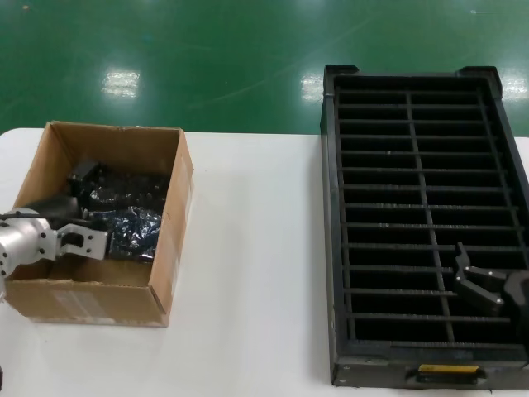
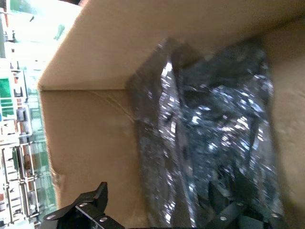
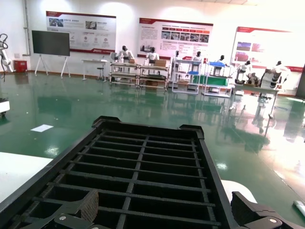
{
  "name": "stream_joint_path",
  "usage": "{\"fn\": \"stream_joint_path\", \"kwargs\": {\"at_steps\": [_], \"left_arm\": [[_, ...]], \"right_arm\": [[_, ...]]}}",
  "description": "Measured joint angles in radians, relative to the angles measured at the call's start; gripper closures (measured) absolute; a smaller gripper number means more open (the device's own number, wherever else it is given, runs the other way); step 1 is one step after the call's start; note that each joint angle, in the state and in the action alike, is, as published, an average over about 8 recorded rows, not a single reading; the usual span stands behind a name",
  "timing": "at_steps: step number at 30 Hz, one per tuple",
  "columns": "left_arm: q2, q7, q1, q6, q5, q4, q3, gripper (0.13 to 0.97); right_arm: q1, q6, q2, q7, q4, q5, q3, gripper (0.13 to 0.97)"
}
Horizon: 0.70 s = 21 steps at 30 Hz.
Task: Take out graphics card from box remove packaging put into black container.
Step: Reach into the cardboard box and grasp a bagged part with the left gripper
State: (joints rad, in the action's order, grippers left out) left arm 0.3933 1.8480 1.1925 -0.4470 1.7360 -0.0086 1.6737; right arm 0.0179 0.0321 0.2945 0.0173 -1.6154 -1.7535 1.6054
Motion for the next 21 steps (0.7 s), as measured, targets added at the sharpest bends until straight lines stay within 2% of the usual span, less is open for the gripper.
{"fn": "stream_joint_path", "kwargs": {"at_steps": [1, 4, 9, 13, 21], "left_arm": [[0.002, 0.001, -0.002, 0.001, -0.002, 0.0, 0.002, 0.304], [0.006, 0.014, -0.009, 0.009, 0.004, 0.0, -0.004, 0.373], [-0.001, 0.035, -0.018, 0.025, 0.033, 0.0, -0.033, 0.488], [-0.012, 0.037, -0.022, 0.037, 0.057, -0.001, -0.057, 0.488], [-0.029, 0.056, -0.03, 0.058, 0.088, -0.001, -0.089, 0.702]], "right_arm": [[0.0, 0.0, 0.0, 0.0, 0.0, 0.0, 0.0, 0.129], [0.0, 0.0, 0.0, 0.0, 0.0, 0.0, 0.0, 0.129], [0.0, 0.0, 0.0, 0.0, 0.0, 0.0, 0.0, 0.129], [0.0, 0.0, 0.0, 0.0, 0.0, 0.0, 0.0, 0.129], [0.0, 0.0, 0.0, 0.0, 0.0, 0.0, 0.0, 0.129]]}}
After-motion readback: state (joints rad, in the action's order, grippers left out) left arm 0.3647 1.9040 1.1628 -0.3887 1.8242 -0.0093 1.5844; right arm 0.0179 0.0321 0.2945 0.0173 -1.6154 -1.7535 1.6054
